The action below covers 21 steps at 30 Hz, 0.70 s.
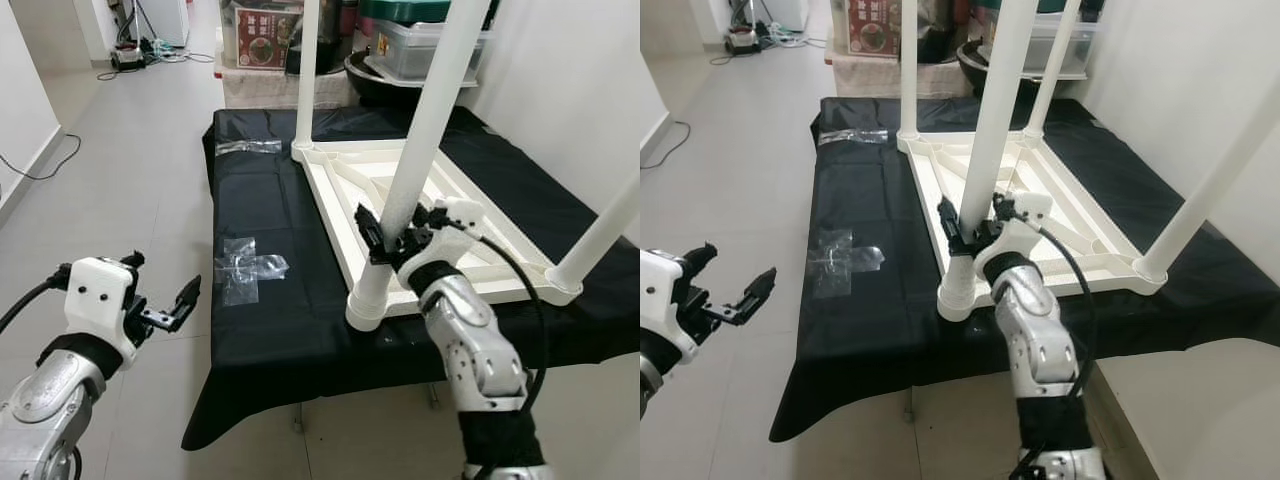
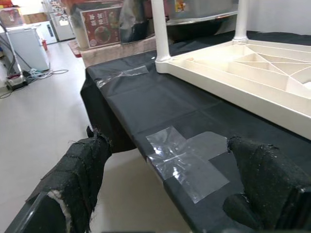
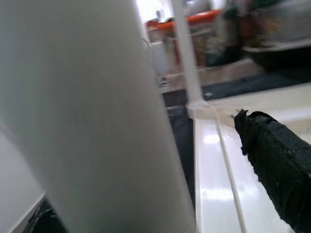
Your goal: Building children table
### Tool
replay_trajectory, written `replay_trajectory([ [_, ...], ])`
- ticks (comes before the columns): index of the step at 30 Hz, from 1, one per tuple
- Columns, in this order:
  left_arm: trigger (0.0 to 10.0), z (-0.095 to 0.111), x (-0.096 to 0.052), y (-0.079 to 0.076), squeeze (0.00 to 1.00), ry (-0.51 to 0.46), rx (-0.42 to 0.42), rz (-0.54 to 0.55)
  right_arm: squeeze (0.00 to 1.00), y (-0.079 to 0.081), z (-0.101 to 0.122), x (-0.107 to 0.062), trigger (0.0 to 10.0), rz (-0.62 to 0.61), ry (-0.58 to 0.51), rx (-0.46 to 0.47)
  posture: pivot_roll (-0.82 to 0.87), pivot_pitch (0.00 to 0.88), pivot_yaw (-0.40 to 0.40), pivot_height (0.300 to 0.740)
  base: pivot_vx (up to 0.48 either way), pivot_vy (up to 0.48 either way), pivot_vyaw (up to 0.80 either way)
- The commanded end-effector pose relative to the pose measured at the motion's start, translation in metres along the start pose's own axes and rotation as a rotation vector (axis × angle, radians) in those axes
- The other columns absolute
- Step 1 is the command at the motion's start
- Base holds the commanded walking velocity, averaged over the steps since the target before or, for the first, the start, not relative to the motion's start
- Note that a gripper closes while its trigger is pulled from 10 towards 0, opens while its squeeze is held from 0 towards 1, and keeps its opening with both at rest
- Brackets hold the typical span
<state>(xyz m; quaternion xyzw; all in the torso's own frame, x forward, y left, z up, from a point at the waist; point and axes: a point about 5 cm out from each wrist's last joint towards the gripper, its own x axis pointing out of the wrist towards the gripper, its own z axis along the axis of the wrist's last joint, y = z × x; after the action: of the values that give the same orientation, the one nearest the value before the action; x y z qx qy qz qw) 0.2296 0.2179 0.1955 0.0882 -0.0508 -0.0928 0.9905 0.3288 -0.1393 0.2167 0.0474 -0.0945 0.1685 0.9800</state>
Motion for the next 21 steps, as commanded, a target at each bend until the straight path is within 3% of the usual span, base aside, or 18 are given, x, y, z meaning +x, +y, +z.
replay_trajectory([
  [1, 10.0, -0.001, 0.001, -0.001, 0.0, 0.007, 0.012, -0.018, 0.0, -0.003, -0.001, 0.004, 10.0, 0.05, 0.027, 0.014, 0.11, 0.0, -0.068, 0.74, 0.0, 0.0, 0.0],
  [15, 10.0, -0.002, 0.002, -0.002, 0.0, 0.004, 0.01, -0.026, 0.0, -0.034, 0.011, 0.024, 10.0, 0.223, 0.089, -0.045, 0.11, 0.0, -0.072, 0.74, 0.0, 0.0, 0.0],
  [17, 10.0, -0.002, 0.002, -0.003, 0.0, 0.003, 0.011, -0.029, 0.0, -0.033, 0.01, 0.025, 10.0, 0.346, 0.114, -0.033, 0.11, 0.0, -0.074, 0.74, 0.0, 0.0, 0.0],
  [21, 10.0, -0.002, 0.002, -0.004, 0.0, 0.003, 0.01, -0.034, 0.0, -0.034, 0.009, 0.024, 10.0, 0.449, 0.126, -0.014, 0.12, 0.0, -0.074, 0.74, 0.0, 0.0, 0.0],
])
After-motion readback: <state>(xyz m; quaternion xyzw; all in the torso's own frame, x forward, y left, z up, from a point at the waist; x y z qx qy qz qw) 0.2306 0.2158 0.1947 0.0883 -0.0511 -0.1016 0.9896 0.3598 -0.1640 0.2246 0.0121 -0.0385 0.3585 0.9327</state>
